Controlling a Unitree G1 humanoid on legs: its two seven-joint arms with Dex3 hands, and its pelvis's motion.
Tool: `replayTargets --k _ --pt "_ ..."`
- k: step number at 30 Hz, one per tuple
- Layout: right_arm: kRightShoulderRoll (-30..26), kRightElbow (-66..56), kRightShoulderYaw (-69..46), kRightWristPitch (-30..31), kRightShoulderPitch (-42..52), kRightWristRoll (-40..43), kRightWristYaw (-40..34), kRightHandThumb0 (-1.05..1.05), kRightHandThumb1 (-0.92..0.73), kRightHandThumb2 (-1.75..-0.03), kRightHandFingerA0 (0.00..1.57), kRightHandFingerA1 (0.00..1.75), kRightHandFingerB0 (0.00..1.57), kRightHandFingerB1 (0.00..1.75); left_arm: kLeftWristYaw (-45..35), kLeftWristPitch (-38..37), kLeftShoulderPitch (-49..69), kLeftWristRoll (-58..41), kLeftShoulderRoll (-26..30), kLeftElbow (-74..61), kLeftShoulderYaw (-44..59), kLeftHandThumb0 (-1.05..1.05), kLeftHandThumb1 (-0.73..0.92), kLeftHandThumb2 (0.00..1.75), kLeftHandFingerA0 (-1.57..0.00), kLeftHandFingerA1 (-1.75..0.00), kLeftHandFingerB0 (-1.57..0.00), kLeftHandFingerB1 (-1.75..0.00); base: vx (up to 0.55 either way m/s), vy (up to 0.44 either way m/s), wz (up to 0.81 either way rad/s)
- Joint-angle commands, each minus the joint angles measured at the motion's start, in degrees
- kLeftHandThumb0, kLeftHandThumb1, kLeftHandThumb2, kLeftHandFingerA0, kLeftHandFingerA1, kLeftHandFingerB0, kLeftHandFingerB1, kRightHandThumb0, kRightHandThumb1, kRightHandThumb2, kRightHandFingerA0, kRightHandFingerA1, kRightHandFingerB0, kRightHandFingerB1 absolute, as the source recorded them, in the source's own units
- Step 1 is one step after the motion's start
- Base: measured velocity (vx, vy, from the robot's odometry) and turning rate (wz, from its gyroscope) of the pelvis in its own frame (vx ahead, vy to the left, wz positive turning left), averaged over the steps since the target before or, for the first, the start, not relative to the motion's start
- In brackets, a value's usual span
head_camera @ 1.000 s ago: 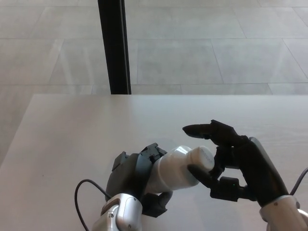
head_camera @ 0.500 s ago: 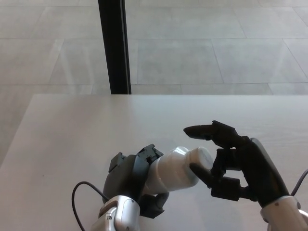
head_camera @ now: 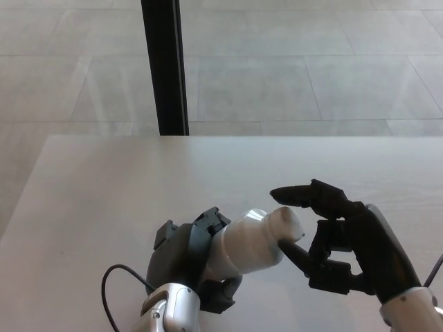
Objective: The robot uses its left hand to to lift the bottle kept on the middle of the desk and tilts it towards its right hand. It then uses its right hand to rotate its cap to open it and places the bottle and cap back on the desk
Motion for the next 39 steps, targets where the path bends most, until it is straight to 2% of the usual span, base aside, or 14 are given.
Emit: replayTargets --k 1,2,5,6,7,14,15,16,22,23,25,29,37,39 --pt "-1.04 0.57 -0.28 -0.46 0.63 -0.6 0.2 -0.38 -0.67 -0.6 0.97 1.38 0.49 0.48 2.22 -3.43 1.8 -0.23 -0.01 1.93 0.71 0.04 0.63 1.26 -0.99 -1.75 -0.85 -1.51 0.0 0.0 0.0" --pt "-1.03 0.59 -0.23 -0.52 0.6 -0.63 0.18 -0.4 -0.67 -0.6 0.97 1.39 0.49 0.49 2.46 -3.8 1.87 -0.22 -0.12 1.98 0.73 0.08 0.61 1.3 -0.82 -1.75 -0.74 -1.61 0.0 0.0 0.0" --pt "-1.17 0.78 -0.09 -0.78 0.45 -0.82 0.17 -0.4 -0.67 -0.6 0.99 1.36 0.49 0.49 2.88 -3.98 1.97 -0.15 -0.59 2.08 0.95 0.06 0.61 1.3 -0.82 -1.75 -0.74 -1.59 0.0 0.0 0.0" --pt "-0.97 0.77 -0.22 -0.61 0.41 -0.38 0.31 -0.39 -0.67 -0.6 1.0 1.38 0.5 0.5 2.9 -4.26 2.05 -0.35 -0.74 2.16 1.13 0.0 0.62 1.32 -0.93 -1.75 -0.81 -1.48 0.0 0.0 0.0" --pt "-0.96 0.83 -0.27 -0.69 0.37 -0.2 0.39 -0.39 -0.66 -0.63 0.99 1.4 0.49 0.51 2.99 -4.69 2.08 -0.37 -0.71 2.35 1.2 0.06 0.6 1.3 -0.81 -1.75 -0.72 -1.63 0.0 0.0 0.0" --pt "-1.26 1.73 -0.42 -1.39 -0.51 0.09 0.75 -0.36 -0.66 -0.66 1.03 1.41 0.49 0.52 3.21 -4.12 1.57 0.31 -1.46 2.63 1.55 0.06 0.61 1.29 -0.82 -1.75 -0.72 -1.63 0.0 0.0 0.0" --pt "-1.0 1.77 -0.41 -1.39 -0.53 0.41 0.77 -0.36 -0.66 -0.65 1.03 1.42 0.49 0.51 3.04 -3.92 1.53 0.25 -1.51 2.52 1.6 0.01 0.61 1.31 -0.94 -1.75 -0.81 -1.49 0.0 0.0 0.0" --pt "-0.74 1.91 -0.44 -1.38 -0.69 0.73 0.79 -0.36 -0.66 -0.65 1.02 1.42 0.49 0.52 2.92 -4.2 1.62 0.22 -1.37 2.42 1.54 0.07 0.62 1.28 -0.8 -1.75 -0.72 -1.61 0.0 0.0 0.0" --pt "-0.67 1.53 -0.13 -1.83 -1.06 0.94 0.97 -0.39 -0.67 -0.64 1.03 1.41 0.5 0.52 3.54 -4.81 1.96 0.69 -1.09 3.03 1.08 0.07 0.59 1.24 -0.77 -1.75 -0.68 -1.58 0.0 0.0 0.0" --pt "-0.43 1.74 -0.03 -2.89 -1.2 1.24 0.7 -0.35 -0.66 -0.66 1.03 1.43 0.51 0.53 3.89 -4.34 1.91 1.46 -0.9 3.19 0.7 0.06 0.61 1.17 -0.73 -1.75 -0.66 -1.33 0.0 0.0 0.0" --pt "-0.49 1.81 0.23 -4.04 -1.01 1.37 0.65 -0.32 -0.67 -0.68 1.04 1.45 0.5 0.54 3.93 -4.55 2.37 0.82 -1.12 3.06 0.95 0.07 0.63 1.19 -0.72 -1.75 -0.66 -1.44 0.0 0.0 0.0" --pt "-0.46 0.64 0.27 -4.59 -0.65 1.99 1.08 -0.33 -0.71 -0.68 1.06 1.48 0.52 0.54 3.16 -3.19 2.47 1.4 -0.59 2.78 0.42 0.05 0.65 1.18 -0.75 -1.75 -0.67 -1.49 0.0 0.0 0.0" --pt "-0.93 -1.12 0.42 -5.25 -1.11 0.56 0.99 -0.37 -0.7 -0.67 1.05 1.45 0.53 0.57 3.39 -3.93 3.03 0.31 -1.16 2.93 1.25 0.02 0.67 1.16 -0.76 -1.75 -0.66 -1.44 0.0 0.0 0.0" --pt "-0.91 -1.04 0.37 -5.54 -1.06 0.5 0.84 -0.32 -0.71 -0.72 1.05 1.44 0.57 0.59 3.29 -3.82 2.86 0.8 -0.82 2.95 0.92 -0.03 0.69 1.13 -0.79 -1.75 -0.68 -1.36 0.0 0.0 0.0"
